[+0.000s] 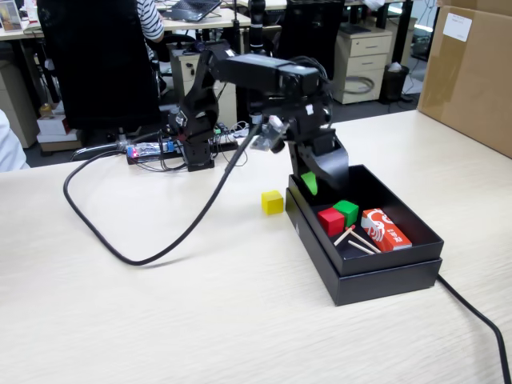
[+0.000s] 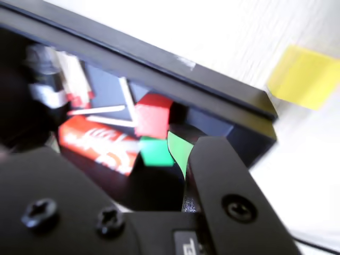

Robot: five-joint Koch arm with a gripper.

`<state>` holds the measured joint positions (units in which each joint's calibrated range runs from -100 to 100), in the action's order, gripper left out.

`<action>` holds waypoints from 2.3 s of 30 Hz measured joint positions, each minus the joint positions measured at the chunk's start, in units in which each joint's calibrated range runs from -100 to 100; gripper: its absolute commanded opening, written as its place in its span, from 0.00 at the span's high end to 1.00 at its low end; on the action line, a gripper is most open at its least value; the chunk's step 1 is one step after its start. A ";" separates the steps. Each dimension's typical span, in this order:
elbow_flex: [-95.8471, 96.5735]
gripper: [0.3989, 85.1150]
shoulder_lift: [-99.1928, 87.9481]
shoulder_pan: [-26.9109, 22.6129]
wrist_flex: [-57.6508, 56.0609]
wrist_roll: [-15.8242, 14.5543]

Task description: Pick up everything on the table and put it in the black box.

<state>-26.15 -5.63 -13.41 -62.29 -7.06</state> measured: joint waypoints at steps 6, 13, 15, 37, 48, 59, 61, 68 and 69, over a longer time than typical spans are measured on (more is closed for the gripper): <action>12.60 0.47 -21.62 0.98 -0.08 0.05; 32.04 0.45 -40.26 1.27 0.00 0.24; 35.60 0.45 -42.20 1.27 -0.08 0.24; 39.71 0.43 -20.71 1.47 0.46 -4.44; 38.52 0.43 -15.15 1.17 0.70 -4.49; 39.25 0.43 -12.69 0.20 0.70 -5.37; 40.35 0.43 -12.17 0.20 0.70 -5.37; 40.44 0.60 -9.32 0.20 2.09 -5.37; 40.44 0.69 -9.19 0.20 2.48 -5.42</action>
<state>14.29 -14.82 -13.21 -59.81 -12.48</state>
